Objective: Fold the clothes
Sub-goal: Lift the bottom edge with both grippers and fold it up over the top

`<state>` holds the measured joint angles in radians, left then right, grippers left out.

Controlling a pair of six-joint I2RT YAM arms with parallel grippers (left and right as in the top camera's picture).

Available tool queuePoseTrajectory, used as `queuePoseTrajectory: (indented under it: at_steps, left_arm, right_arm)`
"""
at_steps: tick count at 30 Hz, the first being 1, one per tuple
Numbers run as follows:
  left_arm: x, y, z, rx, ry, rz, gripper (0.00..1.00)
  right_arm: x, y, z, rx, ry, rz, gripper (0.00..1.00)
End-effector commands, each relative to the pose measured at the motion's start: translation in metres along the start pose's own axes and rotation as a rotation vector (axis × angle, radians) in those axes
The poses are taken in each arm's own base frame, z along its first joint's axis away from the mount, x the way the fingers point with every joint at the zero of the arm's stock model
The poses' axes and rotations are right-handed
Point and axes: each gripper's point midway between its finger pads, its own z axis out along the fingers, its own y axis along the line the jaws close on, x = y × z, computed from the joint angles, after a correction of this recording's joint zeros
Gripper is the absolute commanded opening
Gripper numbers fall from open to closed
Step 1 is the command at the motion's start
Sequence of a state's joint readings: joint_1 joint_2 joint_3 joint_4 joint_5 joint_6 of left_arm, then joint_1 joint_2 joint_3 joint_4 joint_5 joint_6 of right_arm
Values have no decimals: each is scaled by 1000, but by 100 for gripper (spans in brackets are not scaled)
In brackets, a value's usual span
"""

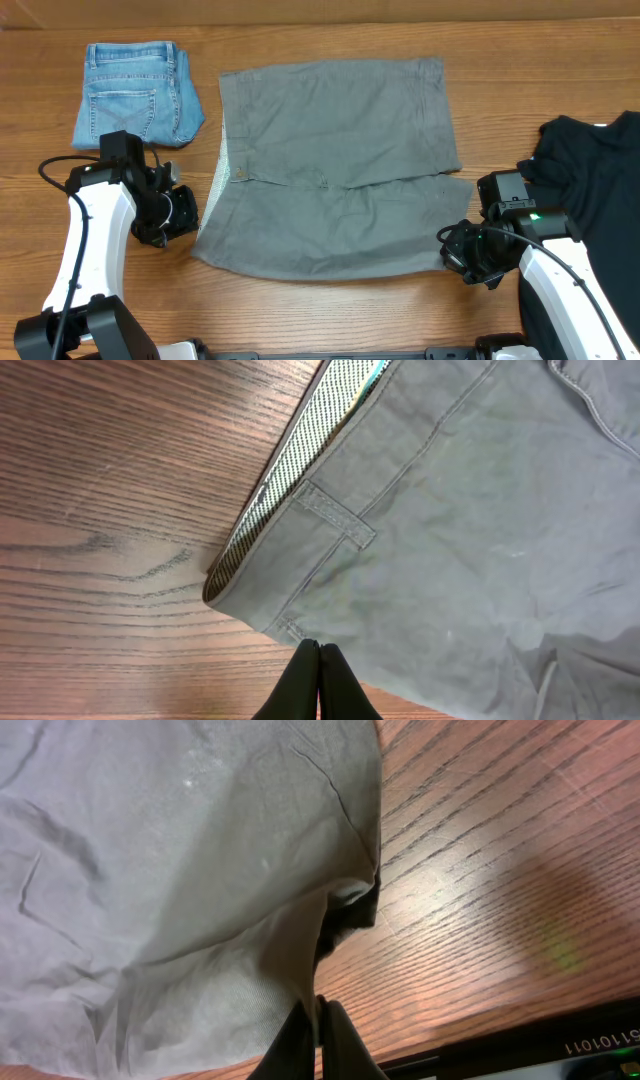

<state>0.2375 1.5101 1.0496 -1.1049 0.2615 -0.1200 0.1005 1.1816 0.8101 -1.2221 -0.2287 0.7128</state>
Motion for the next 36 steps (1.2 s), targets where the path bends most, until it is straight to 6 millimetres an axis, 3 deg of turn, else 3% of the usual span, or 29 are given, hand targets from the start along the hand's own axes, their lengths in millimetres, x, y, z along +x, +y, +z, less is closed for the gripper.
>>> queuePoseTrajectory:
  at_steps: [1,2,6,9,14,19,20,21,23,26,30,36]
  left_arm:
    - [8,0,1,7,32,9,18]
    - [13,-1,3,12,50,6,29]
    - [34,4,27,12,109,-5,52]
    - [52,10,57,28,131,-68,55]
    - [63,19,87,33,109,-147,55]
    - [64,23,97,30,80,-151,42]
    - [62,23,97,31,75,-150,36]
    - [61,23,97,33,72,-149,19]
    - [61,22,96,33,74,-150,6]
    - [58,20,84,30,94,-142,4]
    - [41,12,50,33,89,-103,4]
    - [18,-6,-19,35,-24,-69,4]
  right_arm:
    - [-4,5,-6,-13,-30,-18,4]
    - [-4,5,-6,-13,-29,-19,4]
    - [-5,5,-6,-15,-31,-19,4]
    - [-5,6,-6,-17,-33,-20,4]
    - [-5,6,-6,-17,-33,-20,4]
    - [-6,6,-6,-18,-35,-20,4]
    - [-6,6,-6,-18,-35,-20,4]
    - [-6,6,-6,-18,-35,-21,4]
    - [-8,4,-6,-7,-49,-22,4]
    - [-11,6,-9,-10,-64,-24,4]
    - [-17,8,-26,2,-109,-29,4]
    - [-20,21,-88,-30,-218,-52,4]
